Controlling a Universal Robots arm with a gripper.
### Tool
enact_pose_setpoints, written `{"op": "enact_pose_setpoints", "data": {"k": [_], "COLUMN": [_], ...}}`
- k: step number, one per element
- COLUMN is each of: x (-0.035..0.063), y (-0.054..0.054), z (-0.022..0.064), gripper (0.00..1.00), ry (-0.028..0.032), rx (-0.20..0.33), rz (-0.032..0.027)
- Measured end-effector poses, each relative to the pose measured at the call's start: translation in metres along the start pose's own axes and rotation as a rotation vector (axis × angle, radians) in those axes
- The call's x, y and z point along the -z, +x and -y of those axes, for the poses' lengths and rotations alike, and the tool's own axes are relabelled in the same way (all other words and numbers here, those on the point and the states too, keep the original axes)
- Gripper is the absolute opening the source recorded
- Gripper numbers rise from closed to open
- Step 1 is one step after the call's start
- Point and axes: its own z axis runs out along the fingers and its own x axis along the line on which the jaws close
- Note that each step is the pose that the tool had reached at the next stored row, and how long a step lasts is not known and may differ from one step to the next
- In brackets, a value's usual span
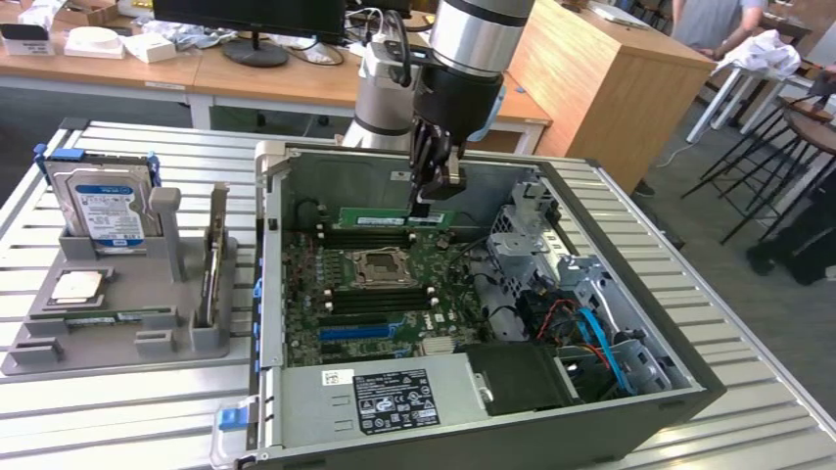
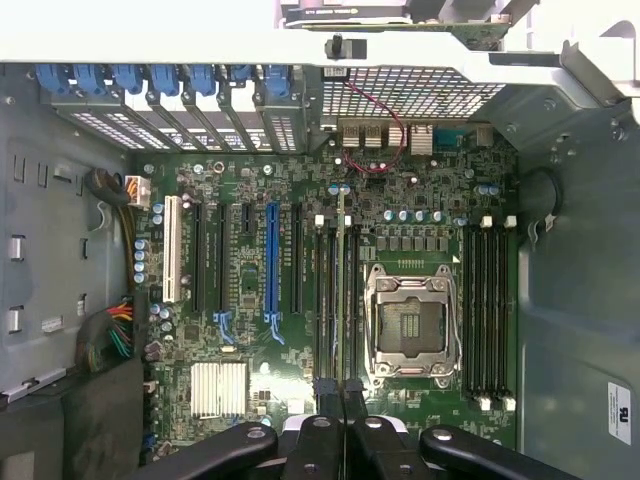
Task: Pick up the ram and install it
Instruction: 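Insert the ram into the slot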
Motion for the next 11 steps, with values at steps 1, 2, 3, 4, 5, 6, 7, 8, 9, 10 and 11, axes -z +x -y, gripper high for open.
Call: {"op": "enact_pose_setpoints", "data": {"k": [1,2,3,4,5,6,7,8,9,10,11], "x": [-0.0005,-0.0013,-0.0021,-0.0029,-0.0038,-0.0048,-0.0058,-0.0069,-0.0080,-0.0090,-0.0098], "y": [0.0000,0.0000,0.0001,0.0000,0.0000,0.0001,0.0001,0.0000,0.0000,0.0001,0.0001], "z": [0.0000,0.0001,0.0000,0.0001,0.0001,0.0002,0.0002,0.0002,0.0003,0.0003,0.0003], "gripper": [0.11,0.11,0.11,0.11,0.11,0.11,0.11,0.11,0.11,0.11,0.11], "ry": [0.0001,0.0001,0.0001,0.0001,0.0001,0.0001,0.0001,0.0000,0.0001,0.0000,0.0001], "rx": [0.000,0.000,0.000,0.000,0.000,0.000,0.000,0.000,0.000,0.000,0.000], "rz": [0.0003,0.0003,0.0002,0.0002,0.0001,0.0001,0.0001,0.0001,0.0001,0.0000,0.0001]}}
